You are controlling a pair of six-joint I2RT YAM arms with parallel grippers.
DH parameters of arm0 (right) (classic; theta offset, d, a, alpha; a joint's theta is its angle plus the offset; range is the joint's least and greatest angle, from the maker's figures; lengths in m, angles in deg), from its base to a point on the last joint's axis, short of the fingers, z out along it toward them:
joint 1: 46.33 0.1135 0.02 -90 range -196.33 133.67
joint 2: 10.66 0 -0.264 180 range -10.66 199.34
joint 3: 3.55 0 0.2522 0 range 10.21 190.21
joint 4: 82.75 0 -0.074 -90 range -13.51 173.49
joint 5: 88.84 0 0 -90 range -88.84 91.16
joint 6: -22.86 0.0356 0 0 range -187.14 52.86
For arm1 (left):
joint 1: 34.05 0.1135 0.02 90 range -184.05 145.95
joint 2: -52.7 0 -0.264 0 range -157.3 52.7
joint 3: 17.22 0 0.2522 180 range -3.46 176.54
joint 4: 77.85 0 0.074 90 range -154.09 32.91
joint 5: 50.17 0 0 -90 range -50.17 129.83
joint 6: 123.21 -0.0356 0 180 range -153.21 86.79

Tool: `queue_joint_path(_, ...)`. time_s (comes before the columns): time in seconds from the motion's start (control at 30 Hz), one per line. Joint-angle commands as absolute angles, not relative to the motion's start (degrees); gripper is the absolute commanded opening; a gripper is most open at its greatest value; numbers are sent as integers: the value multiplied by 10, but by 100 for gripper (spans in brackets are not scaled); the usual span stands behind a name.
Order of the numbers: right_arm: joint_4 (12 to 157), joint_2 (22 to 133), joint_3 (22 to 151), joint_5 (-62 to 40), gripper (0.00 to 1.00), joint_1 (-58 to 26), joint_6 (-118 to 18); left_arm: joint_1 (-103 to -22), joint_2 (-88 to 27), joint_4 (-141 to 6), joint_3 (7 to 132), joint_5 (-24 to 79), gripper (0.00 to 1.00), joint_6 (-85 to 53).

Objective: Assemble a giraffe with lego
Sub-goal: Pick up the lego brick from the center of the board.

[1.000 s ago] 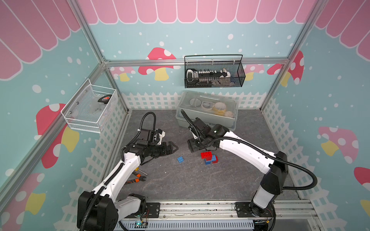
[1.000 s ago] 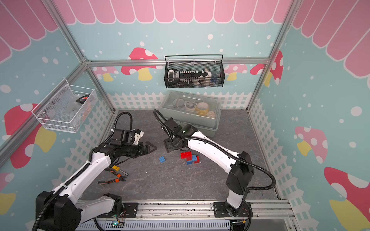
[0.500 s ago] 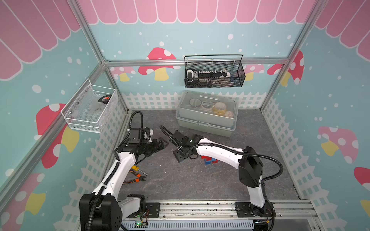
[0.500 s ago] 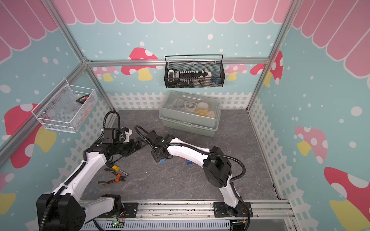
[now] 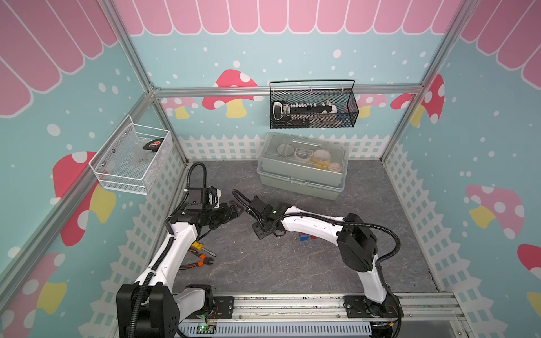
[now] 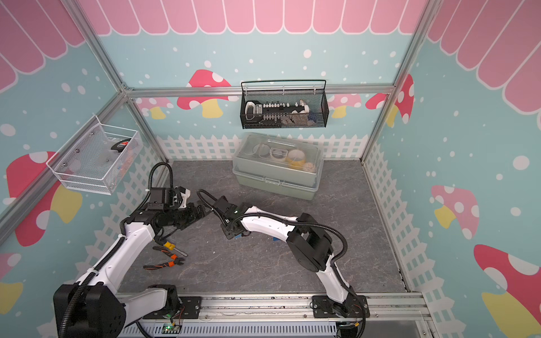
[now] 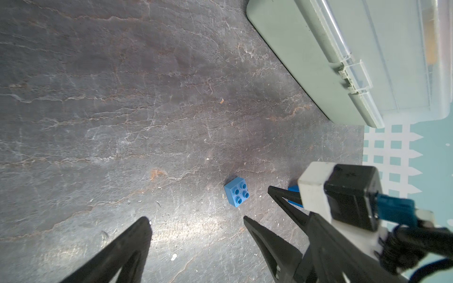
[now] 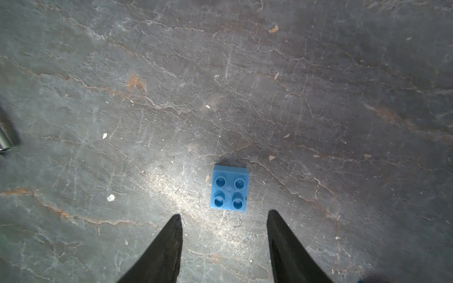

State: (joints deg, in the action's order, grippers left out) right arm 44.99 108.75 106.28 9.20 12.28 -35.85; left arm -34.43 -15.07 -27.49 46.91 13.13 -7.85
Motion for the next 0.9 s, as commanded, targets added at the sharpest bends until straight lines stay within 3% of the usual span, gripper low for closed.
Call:
queue_joint_path(0.0,471,1103,1050,101,53,126,-364,-341,-156,-269,466,138,99,-71)
queue_joint_path(0.87,497,1152,1043,115,40,126,-356,-341,-159,-267,466,135,99,-72)
